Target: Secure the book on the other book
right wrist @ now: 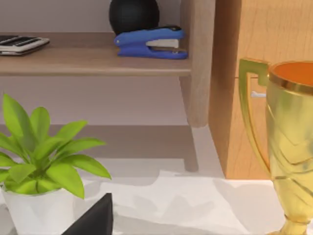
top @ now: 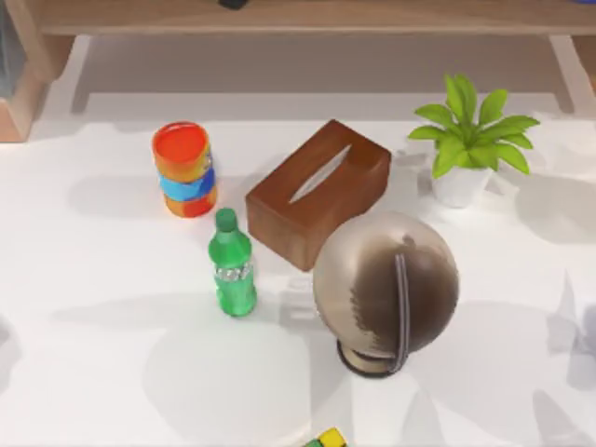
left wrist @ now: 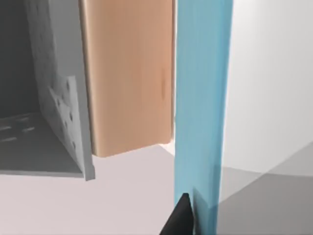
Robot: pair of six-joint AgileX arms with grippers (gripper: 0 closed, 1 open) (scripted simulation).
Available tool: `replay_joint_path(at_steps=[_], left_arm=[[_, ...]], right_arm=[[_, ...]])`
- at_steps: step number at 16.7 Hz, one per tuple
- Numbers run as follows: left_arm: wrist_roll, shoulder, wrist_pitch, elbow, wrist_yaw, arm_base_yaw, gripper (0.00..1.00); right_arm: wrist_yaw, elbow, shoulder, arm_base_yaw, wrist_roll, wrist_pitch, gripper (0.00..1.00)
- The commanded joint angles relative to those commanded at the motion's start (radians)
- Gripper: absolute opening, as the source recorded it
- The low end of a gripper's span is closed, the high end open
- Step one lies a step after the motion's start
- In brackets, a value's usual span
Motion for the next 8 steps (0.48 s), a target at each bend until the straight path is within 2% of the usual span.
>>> replay_joint_path(at_steps=[2, 8], left_arm=[[0.0, 0.0, 0.0, 0.0, 0.0, 0.0, 0.0], [0.0, 0.0, 0.0, 0.0, 0.0, 0.0, 0.45]], right_arm=[[0.0, 0.0, 0.0, 0.0, 0.0, 0.0, 1.0], [0.0, 0.0, 0.0, 0.0, 0.0, 0.0, 1.0]])
